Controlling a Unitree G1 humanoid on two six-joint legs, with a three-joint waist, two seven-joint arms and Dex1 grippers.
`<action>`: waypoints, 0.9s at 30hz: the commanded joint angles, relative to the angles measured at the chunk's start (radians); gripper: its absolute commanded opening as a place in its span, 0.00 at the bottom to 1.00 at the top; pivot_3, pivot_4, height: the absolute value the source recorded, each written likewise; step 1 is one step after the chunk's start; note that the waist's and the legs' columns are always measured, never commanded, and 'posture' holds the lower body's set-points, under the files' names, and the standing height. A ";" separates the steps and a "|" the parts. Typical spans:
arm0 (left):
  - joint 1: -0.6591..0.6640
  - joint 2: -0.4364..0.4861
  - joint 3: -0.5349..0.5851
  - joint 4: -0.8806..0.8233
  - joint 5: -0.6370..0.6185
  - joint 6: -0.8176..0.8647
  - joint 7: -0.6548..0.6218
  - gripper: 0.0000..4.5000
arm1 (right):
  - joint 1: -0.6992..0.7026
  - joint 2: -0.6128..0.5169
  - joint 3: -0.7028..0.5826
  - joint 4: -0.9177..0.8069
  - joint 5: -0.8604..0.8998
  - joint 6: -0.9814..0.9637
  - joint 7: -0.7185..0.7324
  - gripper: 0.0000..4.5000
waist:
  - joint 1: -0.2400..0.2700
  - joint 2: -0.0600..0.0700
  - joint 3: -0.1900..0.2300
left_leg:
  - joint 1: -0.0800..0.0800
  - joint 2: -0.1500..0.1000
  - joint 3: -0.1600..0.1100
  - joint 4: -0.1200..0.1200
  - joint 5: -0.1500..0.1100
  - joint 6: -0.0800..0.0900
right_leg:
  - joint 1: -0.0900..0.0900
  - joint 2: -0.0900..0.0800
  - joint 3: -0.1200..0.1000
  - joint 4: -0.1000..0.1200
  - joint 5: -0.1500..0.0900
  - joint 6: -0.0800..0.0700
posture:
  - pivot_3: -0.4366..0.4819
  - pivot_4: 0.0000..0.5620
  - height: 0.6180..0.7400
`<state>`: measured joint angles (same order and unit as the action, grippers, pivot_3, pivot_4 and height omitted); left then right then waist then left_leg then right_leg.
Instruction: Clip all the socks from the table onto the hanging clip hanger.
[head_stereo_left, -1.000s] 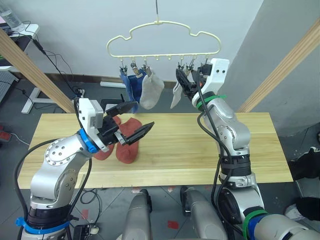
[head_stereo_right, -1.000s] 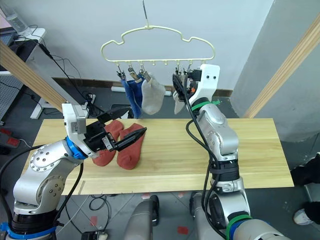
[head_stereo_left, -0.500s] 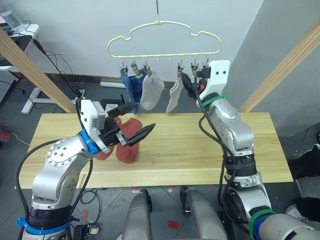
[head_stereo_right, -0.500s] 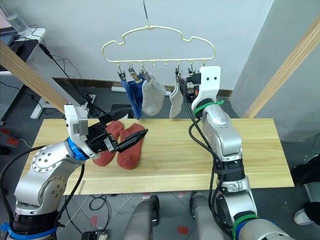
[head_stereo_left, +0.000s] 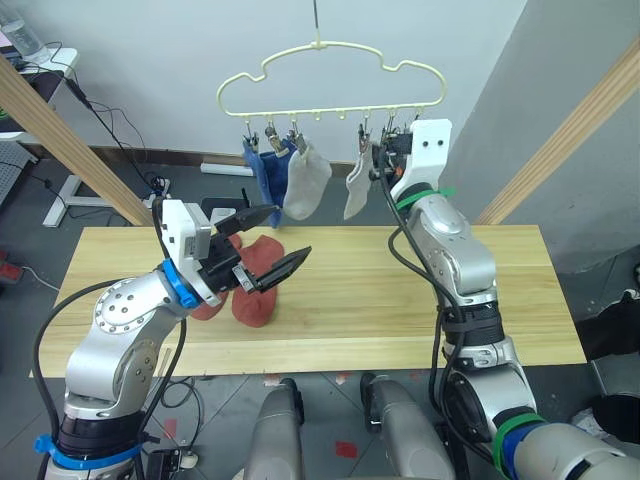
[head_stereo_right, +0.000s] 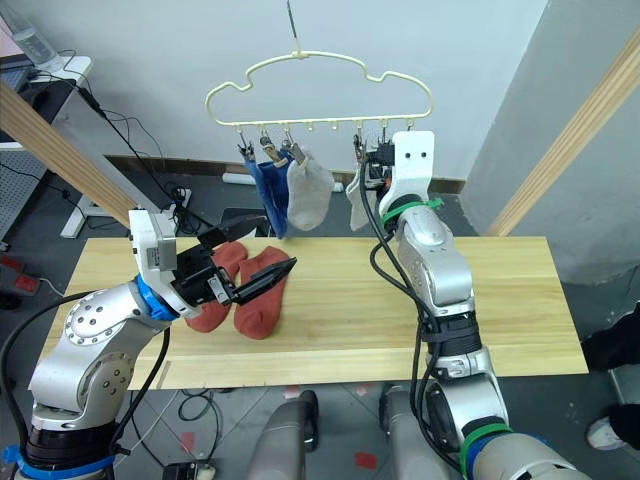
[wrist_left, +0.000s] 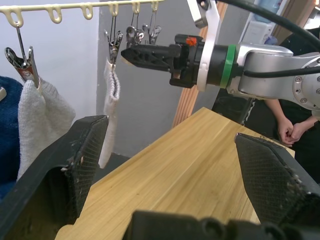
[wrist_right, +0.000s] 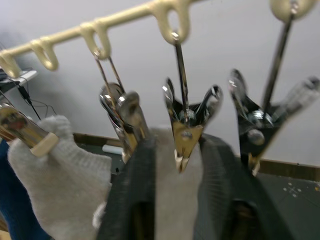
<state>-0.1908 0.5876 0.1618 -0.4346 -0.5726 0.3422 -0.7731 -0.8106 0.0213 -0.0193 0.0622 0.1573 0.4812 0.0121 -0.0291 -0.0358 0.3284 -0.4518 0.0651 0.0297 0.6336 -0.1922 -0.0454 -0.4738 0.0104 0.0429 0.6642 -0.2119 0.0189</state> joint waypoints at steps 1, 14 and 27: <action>0.006 -0.001 0.001 -0.040 -0.003 -0.014 0.004 1.00 | -0.027 0.007 -0.008 -0.009 -0.004 -0.036 -0.007 0.25 | 0.001 0.000 0.000 | 0.000 0.000 0.000 0.000 0.000 0.000 | 0.000 0.000 0.000 0.000 0.000 0.000 | 0.52 0.58 1.00; 0.008 -0.005 -0.002 -0.042 -0.002 -0.014 0.011 1.00 | -0.052 0.012 -0.007 -0.009 0.000 -0.049 0.004 0.25 | 0.001 0.000 0.000 | 0.000 0.000 0.000 0.000 0.000 0.000 | 0.000 0.000 0.000 0.000 0.000 0.000 | 0.52 0.58 1.00; 0.009 -0.003 -0.008 -0.040 0.001 -0.017 0.010 1.00 | -0.046 0.018 -0.043 -0.038 0.089 0.004 0.054 0.21 | 0.001 0.000 0.000 | 0.000 0.000 0.000 0.000 0.000 0.000 | 0.000 0.000 0.000 0.000 0.000 0.000 | 0.51 0.58 1.00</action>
<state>-0.1893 0.5860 0.1544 -0.4349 -0.5716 0.3421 -0.7641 -0.8463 0.0396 -0.0476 0.0820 0.2228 0.4796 0.0588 -0.0284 -0.0358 0.3284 -0.4519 0.0651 0.0296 0.6337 -0.1923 -0.0453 -0.4737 0.0103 0.0428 0.6642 -0.2118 0.0188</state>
